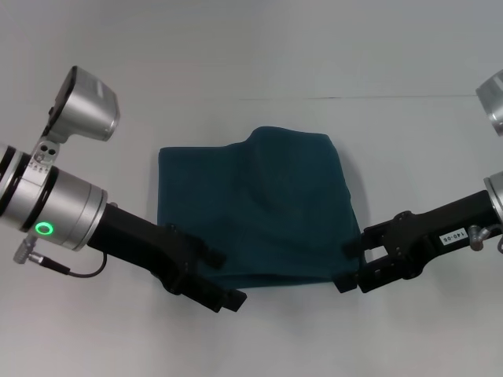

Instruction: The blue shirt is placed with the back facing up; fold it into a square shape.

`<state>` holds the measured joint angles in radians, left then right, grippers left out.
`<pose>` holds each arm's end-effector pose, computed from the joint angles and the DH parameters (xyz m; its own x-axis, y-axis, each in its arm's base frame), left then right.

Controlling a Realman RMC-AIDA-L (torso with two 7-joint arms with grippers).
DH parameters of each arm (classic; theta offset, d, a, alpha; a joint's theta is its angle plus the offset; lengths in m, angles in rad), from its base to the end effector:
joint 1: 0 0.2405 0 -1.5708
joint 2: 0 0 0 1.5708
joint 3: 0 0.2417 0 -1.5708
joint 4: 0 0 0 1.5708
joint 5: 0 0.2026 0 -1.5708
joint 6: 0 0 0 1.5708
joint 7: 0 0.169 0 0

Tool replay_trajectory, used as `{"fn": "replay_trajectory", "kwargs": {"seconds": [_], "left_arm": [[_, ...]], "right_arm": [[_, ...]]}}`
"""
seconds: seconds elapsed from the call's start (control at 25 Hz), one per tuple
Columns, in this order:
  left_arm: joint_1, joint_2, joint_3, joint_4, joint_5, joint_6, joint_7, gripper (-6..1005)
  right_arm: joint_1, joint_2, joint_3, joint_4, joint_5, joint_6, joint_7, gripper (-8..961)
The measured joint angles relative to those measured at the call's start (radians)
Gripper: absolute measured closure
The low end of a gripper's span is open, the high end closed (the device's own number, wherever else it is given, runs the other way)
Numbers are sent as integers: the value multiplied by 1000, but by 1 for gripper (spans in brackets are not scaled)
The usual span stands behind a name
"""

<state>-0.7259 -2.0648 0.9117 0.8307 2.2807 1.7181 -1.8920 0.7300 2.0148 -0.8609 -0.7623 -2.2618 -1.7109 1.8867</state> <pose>-0.1862 0.3302 -0.0262 0.8594 0.5076 0.0616 0.5014 -0.8602 0.0924 0.1982 0.3374 -0.0115 0.8254 -0.5554 -0.1008 -0.5500 -0.8315 0.0783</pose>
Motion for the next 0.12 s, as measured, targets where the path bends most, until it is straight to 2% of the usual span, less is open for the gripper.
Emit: {"fn": "replay_trajectory", "kwargs": {"seconds": [0.12], "left_arm": [[-6,3,3,-4,0,4,-7,76]], "right_arm": [[-1,4,2,0,1,-5,-19,129]]}}
